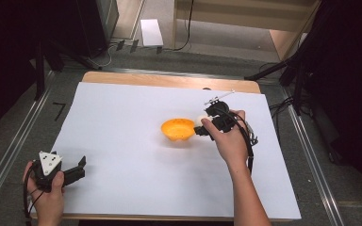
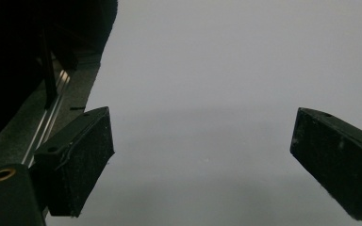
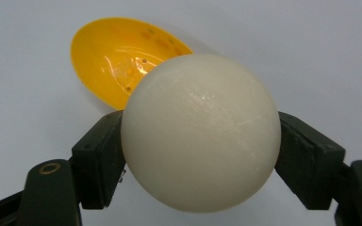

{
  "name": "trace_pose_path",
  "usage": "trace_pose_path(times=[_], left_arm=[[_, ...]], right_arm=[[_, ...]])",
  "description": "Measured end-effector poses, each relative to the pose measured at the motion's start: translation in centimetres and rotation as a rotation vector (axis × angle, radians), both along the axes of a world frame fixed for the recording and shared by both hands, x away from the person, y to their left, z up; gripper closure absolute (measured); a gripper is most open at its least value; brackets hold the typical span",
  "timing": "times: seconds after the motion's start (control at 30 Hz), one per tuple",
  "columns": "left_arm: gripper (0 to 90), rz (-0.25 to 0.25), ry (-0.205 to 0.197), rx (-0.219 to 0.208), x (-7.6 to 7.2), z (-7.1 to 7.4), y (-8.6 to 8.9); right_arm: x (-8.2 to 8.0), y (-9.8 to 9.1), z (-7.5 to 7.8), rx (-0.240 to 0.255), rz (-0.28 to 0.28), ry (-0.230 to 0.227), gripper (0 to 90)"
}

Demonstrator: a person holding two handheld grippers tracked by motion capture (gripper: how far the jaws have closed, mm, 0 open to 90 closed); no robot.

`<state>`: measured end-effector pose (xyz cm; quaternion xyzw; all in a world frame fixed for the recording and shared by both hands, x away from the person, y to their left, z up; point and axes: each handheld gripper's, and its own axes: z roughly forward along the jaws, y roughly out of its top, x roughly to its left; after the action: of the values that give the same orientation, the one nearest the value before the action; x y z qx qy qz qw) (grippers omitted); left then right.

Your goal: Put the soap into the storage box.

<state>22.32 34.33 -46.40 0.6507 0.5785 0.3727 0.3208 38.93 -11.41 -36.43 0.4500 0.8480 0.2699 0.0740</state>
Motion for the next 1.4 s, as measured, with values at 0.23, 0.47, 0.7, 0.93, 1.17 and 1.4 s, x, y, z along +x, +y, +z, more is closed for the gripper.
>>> trace_pose_path(times=[0.23,0.47,0.7,0.93,1.17,1.4], left_arm=[[7.0,-0.001,0.0,0.0,0.0,0.0,0.0],[7.0,-0.002,0.0,0.0,0.0,0.0,0.0],[7.0,-0.002,0.0,0.0,0.0,0.0,0.0],[7.0,-0.002,0.0,-0.001,0.0,0.0,0.0],[7.0,-0.002,0.004,0.0,0.0,0.0,0.0],[7.0,-0.003,0.004,0.0,0.0,0.0,0.0]], right_arm=[[0.6,1.0,-0.1,-0.006,0.015,0.001,24.7],[1.3,2.0,-0.5,-0.01,0.023,0.006,24.7],[2.1,3.1,-1.0,-0.014,0.031,0.016,24.7],[2.7,3.8,-1.6,-0.018,0.029,0.029,24.7],[3.3,4.4,-2.2,-0.027,0.023,0.031,24.6],[3.7,4.6,-2.7,-0.035,0.005,0.037,24.6]])
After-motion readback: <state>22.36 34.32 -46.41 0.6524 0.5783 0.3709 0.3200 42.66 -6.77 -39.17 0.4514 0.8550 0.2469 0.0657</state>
